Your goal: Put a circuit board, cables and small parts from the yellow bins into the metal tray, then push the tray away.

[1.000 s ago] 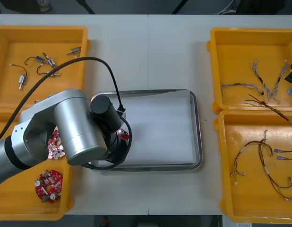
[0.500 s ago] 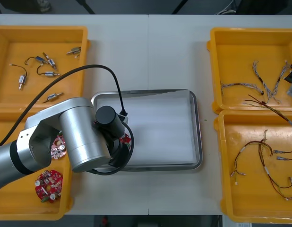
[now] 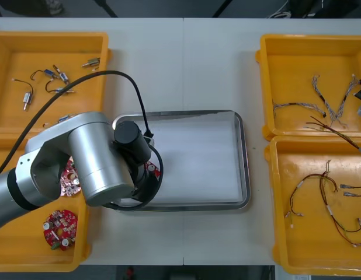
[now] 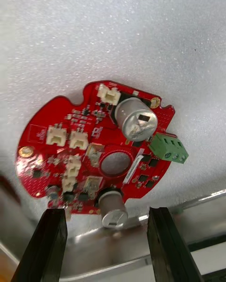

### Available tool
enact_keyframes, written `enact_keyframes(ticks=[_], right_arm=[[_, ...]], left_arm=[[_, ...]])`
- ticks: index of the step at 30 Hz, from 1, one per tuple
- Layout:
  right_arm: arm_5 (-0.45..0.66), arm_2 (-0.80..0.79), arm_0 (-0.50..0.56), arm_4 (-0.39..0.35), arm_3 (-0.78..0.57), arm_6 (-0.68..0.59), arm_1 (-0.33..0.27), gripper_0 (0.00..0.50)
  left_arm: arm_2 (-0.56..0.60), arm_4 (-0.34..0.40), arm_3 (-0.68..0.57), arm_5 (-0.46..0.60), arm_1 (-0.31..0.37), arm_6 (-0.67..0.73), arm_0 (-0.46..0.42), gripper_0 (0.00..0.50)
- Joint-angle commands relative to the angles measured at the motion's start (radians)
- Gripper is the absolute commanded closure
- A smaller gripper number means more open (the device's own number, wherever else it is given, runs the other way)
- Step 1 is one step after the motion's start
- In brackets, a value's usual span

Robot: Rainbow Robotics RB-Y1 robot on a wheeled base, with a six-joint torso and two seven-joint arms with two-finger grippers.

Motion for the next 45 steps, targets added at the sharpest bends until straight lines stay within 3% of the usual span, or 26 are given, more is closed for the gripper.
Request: enact_keyframes(ticks=[1,9,13,20,23,28,39,45], right_arm=[[0.003,0.014,-0.034,0.006,0.015,-0.016,-0.037,0.5],[0.003,0.014,-0.048,0.0,0.022,-0.016,-0.058,0.5],[0.003,0.044,-0.078,-0.018,0.022,-0.005,-0.072,0.5],[0.003,0.177,-0.212,-0.041,0.009,-0.004,-0.072,0.5],[0.003,0.288,-0.318,-0.046,0.009,-0.004,-0.057,0.5],[0.003,0.446,-0.454,-0.017,0.013,-0.002,0.0,0.5],[0.003,0.755,-0.689,0.13,0.094,0.036,0.241,0.5],[0.003,0.901,-0.74,0.235,0.127,0.147,0.299,0.5]], left_arm=[[0.084,0.033,-0.093,0.082,-0.015,0.076,-0.033,0.0],[0.248,0.127,-0.186,0.215,0.031,0.05,-0.035,0.0],[0.349,0.178,-0.208,0.273,0.058,-0.03,-0.035,0.0],[0.524,0.271,-0.171,0.273,0.115,-0.139,-0.036,0.0],[0.599,0.29,-0.123,0.273,0.146,-0.194,-0.036,0.0],[0.694,0.291,-0.031,0.273,0.175,-0.291,-0.035,0.0],[0.862,0.236,0.197,0.273,0.247,-0.562,-0.048,0.0],[0.908,0.208,0.324,0.273,0.259,-0.676,-0.082,0.0]])
